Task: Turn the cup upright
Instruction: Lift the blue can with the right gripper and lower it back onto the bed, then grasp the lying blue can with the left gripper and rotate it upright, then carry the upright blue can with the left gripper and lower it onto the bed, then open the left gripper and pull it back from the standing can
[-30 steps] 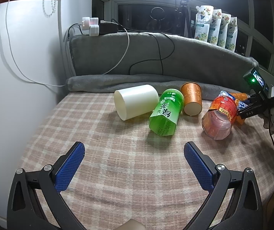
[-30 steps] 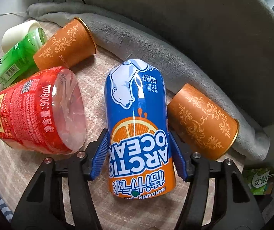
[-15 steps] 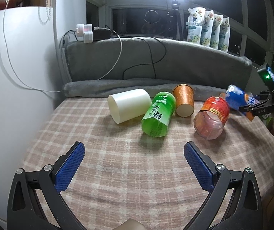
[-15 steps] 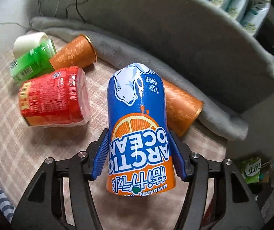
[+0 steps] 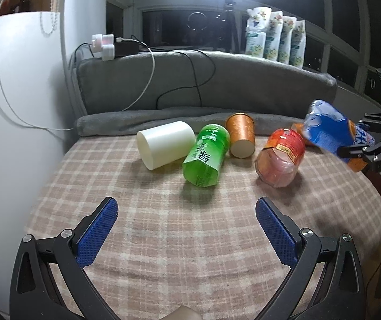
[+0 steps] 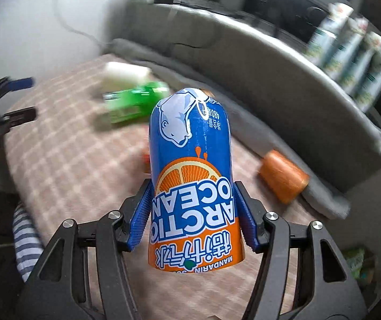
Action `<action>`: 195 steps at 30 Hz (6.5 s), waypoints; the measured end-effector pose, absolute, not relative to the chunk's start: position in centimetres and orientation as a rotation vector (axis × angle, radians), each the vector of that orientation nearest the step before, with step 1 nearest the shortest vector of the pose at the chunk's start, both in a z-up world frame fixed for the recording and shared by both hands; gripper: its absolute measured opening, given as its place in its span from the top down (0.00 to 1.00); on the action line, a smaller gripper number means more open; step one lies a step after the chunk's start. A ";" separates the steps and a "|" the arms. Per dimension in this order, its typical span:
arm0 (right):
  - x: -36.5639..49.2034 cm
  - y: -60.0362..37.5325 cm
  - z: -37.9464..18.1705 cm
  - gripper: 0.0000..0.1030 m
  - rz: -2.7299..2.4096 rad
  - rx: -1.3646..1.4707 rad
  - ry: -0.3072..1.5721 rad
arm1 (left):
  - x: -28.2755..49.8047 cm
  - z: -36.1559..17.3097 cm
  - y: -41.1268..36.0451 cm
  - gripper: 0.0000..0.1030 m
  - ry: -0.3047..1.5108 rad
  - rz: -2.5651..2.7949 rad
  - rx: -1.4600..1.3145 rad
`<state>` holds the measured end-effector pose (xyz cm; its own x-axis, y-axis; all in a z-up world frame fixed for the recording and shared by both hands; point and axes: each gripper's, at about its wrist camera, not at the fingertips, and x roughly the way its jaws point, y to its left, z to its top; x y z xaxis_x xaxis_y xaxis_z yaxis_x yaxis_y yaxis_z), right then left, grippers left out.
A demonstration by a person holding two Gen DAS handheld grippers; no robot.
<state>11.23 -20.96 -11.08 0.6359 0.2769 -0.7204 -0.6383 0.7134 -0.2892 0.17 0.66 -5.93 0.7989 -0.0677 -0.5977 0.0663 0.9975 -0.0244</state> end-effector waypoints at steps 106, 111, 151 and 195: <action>3.1 -28.5 -16.0 0.19 0.494 0.003 0.648 | 8.6 -7.2 -8.4 0.41 0.756 -0.639 0.195; 3.2 -28.3 -15.7 0.19 0.478 0.031 0.625 | 8.7 -7.7 -7.5 0.41 0.744 -0.607 0.125; 3.4 -28.5 -15.2 0.19 0.372 0.094 0.587 | 8.3 -8.2 -8.4 0.41 0.704 -0.571 0.132; 2.4 -28.9 -12.9 0.01 0.066 0.113 0.435 | 5.3 -7.0 -6.1 0.22 0.661 -0.475 0.089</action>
